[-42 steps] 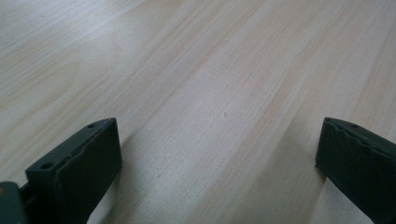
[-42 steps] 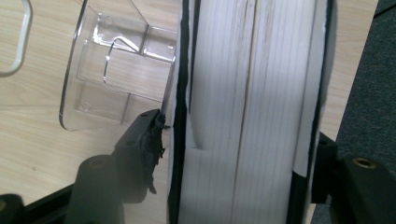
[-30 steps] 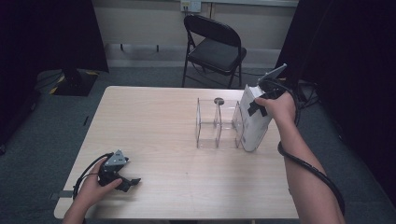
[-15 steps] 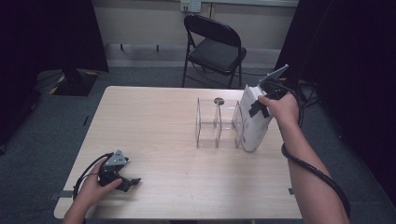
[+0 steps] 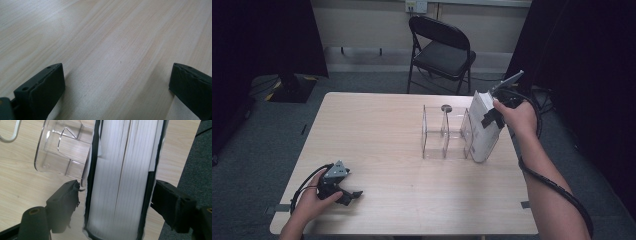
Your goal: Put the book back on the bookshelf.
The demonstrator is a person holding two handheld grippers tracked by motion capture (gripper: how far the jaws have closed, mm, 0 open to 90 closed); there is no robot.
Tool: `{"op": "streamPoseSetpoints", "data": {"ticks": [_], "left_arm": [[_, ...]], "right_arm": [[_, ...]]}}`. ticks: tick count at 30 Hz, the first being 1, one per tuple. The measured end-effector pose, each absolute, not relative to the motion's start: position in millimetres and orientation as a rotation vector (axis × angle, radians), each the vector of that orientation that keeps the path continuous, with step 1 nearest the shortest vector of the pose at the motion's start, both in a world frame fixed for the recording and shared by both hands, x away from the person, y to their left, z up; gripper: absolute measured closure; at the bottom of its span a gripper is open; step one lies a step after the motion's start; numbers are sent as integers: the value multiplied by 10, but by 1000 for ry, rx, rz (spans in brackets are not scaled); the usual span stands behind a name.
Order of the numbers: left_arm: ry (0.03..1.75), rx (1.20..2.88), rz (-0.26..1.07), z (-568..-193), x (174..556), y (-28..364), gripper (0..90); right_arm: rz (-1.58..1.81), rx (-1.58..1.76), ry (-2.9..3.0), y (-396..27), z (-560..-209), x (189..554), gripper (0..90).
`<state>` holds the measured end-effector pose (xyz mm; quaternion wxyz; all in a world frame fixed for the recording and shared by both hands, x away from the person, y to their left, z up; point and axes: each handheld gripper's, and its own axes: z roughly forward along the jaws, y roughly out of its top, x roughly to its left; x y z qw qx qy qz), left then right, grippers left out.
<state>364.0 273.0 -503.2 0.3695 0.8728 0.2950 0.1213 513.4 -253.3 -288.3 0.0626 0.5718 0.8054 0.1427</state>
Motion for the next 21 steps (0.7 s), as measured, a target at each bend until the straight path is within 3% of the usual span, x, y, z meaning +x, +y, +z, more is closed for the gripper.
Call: {"op": "streamPoseSetpoints", "data": {"ticks": [21], "left_arm": [[758,2239,311,-5033,3639,2730,0]], "right_arm": [[400,1643,2502,-2554,-2881,4973,214]]}}
